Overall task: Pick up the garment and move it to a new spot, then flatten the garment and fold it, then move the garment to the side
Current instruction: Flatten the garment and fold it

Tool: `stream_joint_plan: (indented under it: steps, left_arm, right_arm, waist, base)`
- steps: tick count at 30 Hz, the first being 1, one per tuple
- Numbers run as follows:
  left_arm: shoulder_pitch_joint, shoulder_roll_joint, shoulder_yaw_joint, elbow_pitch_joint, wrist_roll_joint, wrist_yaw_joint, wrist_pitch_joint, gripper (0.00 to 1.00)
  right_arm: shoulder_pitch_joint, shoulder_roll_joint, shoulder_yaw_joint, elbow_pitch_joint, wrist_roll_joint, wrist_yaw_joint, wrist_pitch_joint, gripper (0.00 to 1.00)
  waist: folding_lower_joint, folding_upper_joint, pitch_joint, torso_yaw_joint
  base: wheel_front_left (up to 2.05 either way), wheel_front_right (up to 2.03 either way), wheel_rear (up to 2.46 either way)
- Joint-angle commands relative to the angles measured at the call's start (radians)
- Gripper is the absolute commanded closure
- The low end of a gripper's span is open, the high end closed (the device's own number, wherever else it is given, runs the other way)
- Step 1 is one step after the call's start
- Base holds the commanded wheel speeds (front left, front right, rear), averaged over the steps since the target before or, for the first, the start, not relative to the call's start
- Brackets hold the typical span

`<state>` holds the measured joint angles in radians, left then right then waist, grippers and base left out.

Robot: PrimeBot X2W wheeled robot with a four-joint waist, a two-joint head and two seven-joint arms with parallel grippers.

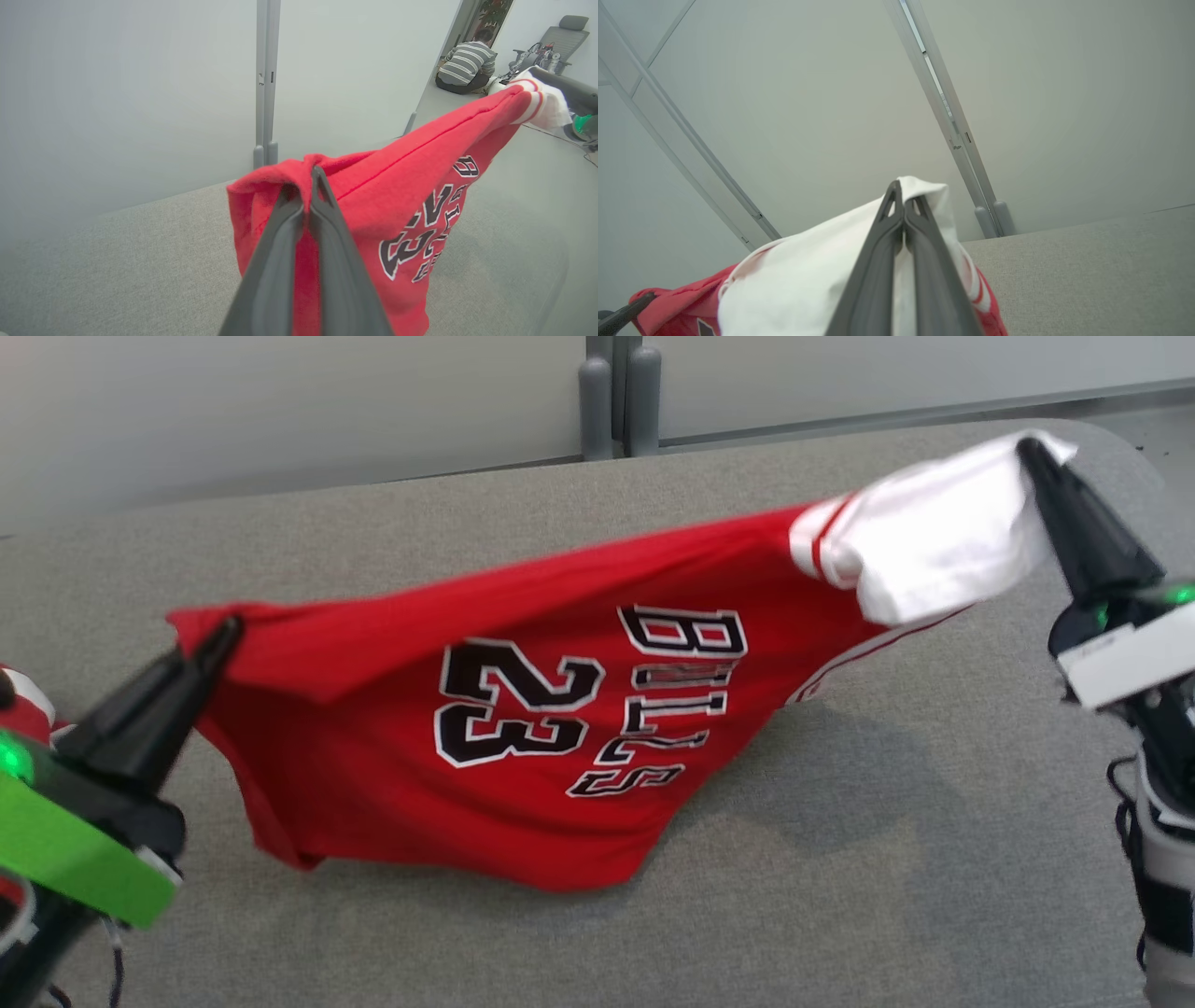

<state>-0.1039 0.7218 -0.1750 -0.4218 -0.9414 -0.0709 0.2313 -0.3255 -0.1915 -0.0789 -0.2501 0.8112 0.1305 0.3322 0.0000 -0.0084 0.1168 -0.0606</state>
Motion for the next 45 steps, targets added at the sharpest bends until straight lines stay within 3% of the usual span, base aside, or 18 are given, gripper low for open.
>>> stream_joint_plan:
  steps: [1,6,9,12,15,19,24,25,30,38,39,45]
  left_arm:
    - [-0.05,0.017,0.016,-0.006,-0.018,0.009,0.022,1.0]
    - [-0.387,0.074,0.02,0.054,-0.113,0.006,0.209,1.0]
    - [-0.632,0.06,-0.031,0.173,-0.096,-0.006,0.286,1.0]
    - [-0.876,-0.002,-0.096,0.329,-0.037,-0.02,0.305,1.0]
    - [-1.079,-0.091,-0.149,0.506,0.056,-0.032,0.238,1.0]
    - [-1.271,-0.176,-0.199,0.722,0.186,-0.044,0.073,1.0]
    - [-1.391,-0.224,-0.252,0.911,0.297,-0.057,-0.191,1.0]
    - [-1.402,-0.225,-0.28,0.966,0.311,-0.061,-0.27,1.0]
    - [-1.287,-0.167,-0.454,1.008,0.254,-0.059,-0.387,1.0]
    - [-0.935,-0.012,-0.599,0.965,0.013,-0.058,-0.462,1.0]
    - [-0.935,-0.012,-0.599,0.965,0.013,-0.058,-0.462,1.0]
    - [-0.602,0.062,-0.623,0.813,-0.096,-0.044,-0.49,1.0]
  right_arm:
    - [-0.045,0.001,-0.009,-0.012,-0.017,0.0,0.024,1.0]
    - [-0.377,0.042,-0.05,0.023,-0.129,0.0,0.176,1.0]
    - [-0.59,0.07,-0.067,0.117,-0.222,0.0,0.2,1.0]
    - [-0.798,0.092,-0.094,0.24,-0.326,0.0,0.172,1.0]
    - [-0.965,0.118,-0.112,0.383,-0.435,0.0,0.079,1.0]
    - [-1.159,0.134,-0.111,0.546,-0.538,0.0,-0.104,1.0]
    - [-1.288,0.14,-0.024,0.714,-0.529,0.0,-0.298,1.0]
    - [-1.289,0.138,0.008,0.749,-0.497,0.0,-0.336,1.0]
    - [-1.114,0.138,0.114,0.745,-0.435,0.0,-0.375,1.0]
    - [-0.549,0.05,0.21,0.529,-0.318,0.0,-0.311,1.0]
    - [-0.549,0.05,0.21,0.529,-0.318,0.0,-0.311,1.0]
    - [-0.135,0.01,0.155,0.303,-0.222,0.0,-0.234,1.0]
  waist:
    - [0.0,0.0084,0.072,-0.011]
    - [0.0,0.0084,0.228,-0.016]
    - [0.0,0.0084,0.315,-0.006]
    - [0.0,0.0084,0.396,0.006]
    - [0.0,0.0084,0.446,0.014]
    - [0.0,0.0084,0.487,0.004]
    - [0.0,0.0084,0.533,-0.011]
    - [0.0,0.0084,0.544,-0.016]
    - [0.0,0.0084,0.541,-0.029]
    - [0.0,0.0084,0.43,-0.052]
    - [0.0,0.0084,0.43,-0.052]
    - [0.0,0.0084,0.314,-0.043]
  base:
    - [0.0,0.0,0.0]
    - [0.0,0.0,0.0]
    - [0.0,0.0,0.0]
    - [0.0,0.0,0.0]
    - [0.0,0.0,0.0]
    - [0.0,0.0,0.0]
    - [0.0,0.0,0.0]
    - [0.0,0.0,0.0]
    - [0.0,0.0,0.0]
    - [0.0,0.0,0.0]
    - [0.0,0.0,0.0]
    - [0.0,0.0,0.0]
